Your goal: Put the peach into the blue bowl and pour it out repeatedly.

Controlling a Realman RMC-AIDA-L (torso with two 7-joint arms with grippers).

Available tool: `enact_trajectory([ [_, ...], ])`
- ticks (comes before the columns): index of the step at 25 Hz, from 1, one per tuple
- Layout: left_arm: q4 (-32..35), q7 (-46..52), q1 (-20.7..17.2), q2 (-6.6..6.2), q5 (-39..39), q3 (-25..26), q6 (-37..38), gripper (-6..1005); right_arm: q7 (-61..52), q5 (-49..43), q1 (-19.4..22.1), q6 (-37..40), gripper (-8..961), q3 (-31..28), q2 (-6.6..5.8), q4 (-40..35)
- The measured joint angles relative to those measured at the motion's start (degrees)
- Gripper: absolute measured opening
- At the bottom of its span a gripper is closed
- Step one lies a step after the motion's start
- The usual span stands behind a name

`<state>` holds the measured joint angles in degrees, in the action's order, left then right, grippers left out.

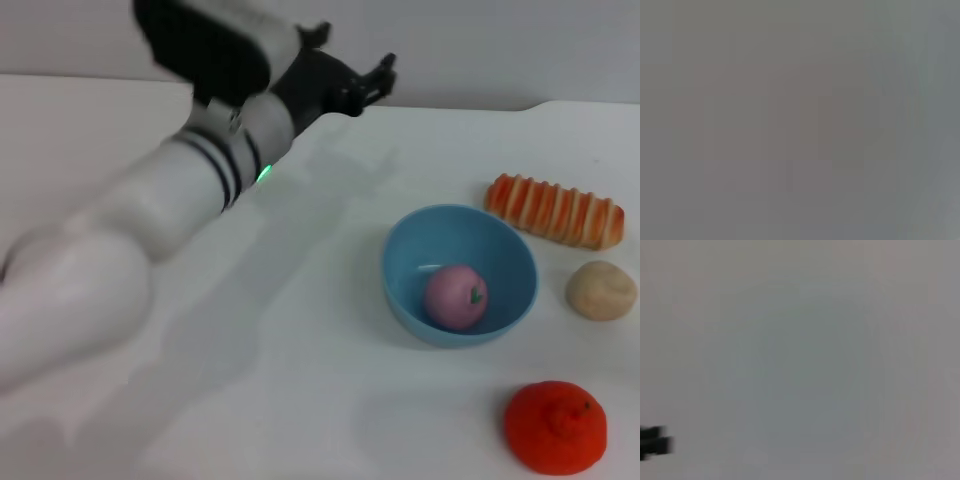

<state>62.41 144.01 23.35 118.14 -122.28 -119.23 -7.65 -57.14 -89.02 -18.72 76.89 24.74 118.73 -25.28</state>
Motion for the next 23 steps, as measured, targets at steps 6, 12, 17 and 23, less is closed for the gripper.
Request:
enact_trajectory([
  [6, -8.97, 0.26, -3.92, 0.5, 0.41, -15.15, -31.29, 814, 22.94, 18.39, 0.9, 0.93, 618, -3.73, 0.09, 14.51],
  [12, -16.45, 7.11, -3.5, 0.69, 1.49, -21.78, -43.72, 810, 34.71, 32.55, 0.98, 3.16, 618, -3.83, 0.24, 25.62],
  [17, -20.21, 15.5, -2.88, 0.67, 2.17, -22.14, -41.13, 806, 35.07, 34.25, 1.02, 3.33, 618, -3.86, 0.32, 29.14],
  [23, -20.94, 16.46, -2.89, 0.55, 2.16, -22.19, -39.62, 807, 35.2, 34.26, 0.95, 3.01, 618, -3.9, 0.3, 29.39],
])
